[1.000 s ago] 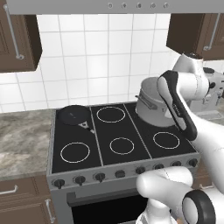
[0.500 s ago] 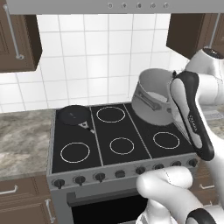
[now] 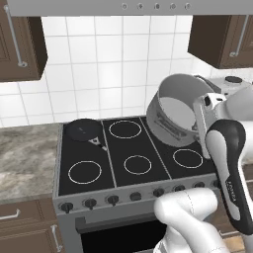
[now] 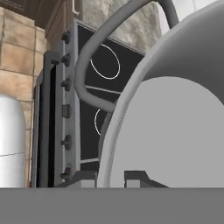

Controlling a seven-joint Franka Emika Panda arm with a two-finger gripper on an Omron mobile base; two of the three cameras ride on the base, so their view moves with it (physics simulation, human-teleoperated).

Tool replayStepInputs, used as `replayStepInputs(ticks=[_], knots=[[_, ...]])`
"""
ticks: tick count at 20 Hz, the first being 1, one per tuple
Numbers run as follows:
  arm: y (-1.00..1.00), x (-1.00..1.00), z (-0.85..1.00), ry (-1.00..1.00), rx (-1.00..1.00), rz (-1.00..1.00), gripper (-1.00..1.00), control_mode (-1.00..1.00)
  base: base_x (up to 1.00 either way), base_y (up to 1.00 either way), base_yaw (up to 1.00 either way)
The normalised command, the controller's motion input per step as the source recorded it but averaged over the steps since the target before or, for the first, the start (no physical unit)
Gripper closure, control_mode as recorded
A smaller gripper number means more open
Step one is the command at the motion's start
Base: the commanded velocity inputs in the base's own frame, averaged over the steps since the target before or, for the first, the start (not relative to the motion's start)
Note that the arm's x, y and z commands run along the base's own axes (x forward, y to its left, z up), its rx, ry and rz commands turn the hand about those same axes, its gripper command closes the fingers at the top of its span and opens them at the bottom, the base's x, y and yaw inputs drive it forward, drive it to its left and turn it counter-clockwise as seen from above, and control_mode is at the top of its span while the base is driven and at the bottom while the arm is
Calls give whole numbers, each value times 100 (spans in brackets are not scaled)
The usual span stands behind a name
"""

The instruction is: Move the pot and pan from the stove into the sink.

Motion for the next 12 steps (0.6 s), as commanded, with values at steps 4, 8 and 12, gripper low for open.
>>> replayStepInputs(ticks=[4,8,12], knots=[[8,-13,-13,-10,-7,1,100,-100,0,0,0],[0,0,0,0,0,0,100,-100,0,0,0],[0,-5,-2,1,-1,0,100,100,-13,0,3]])
